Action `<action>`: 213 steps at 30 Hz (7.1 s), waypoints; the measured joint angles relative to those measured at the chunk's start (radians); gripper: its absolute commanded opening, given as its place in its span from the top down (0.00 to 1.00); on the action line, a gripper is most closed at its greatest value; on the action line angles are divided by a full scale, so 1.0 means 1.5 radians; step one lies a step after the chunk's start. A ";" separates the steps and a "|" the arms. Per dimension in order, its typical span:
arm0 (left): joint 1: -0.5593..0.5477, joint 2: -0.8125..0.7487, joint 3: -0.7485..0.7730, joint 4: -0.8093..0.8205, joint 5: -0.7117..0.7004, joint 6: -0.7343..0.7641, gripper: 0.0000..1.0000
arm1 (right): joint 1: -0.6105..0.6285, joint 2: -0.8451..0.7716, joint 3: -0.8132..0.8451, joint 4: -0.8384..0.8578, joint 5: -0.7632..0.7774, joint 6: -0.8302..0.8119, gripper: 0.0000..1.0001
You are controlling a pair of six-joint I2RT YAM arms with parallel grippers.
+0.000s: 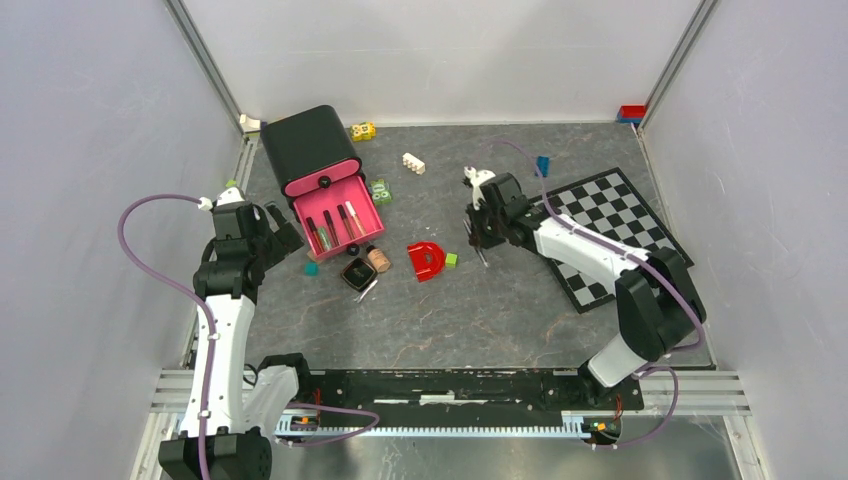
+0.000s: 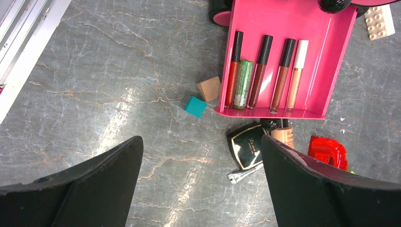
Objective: Organize the makeup
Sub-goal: Pick up the makeup from the center of the board, then place the makeup in the drawer, then pick up the makeup from the center of the board.
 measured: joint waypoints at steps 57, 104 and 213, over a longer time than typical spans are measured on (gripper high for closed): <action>0.000 0.000 0.000 0.000 -0.002 0.000 0.00 | 0.180 0.483 0.581 0.195 0.035 0.122 0.99; 0.000 -0.004 0.000 0.000 -0.002 0.000 0.00 | 0.217 0.554 0.643 0.198 0.125 0.104 0.81; 0.000 0.001 0.000 0.000 -0.002 0.000 0.00 | 0.419 0.341 0.222 0.203 0.315 0.302 0.02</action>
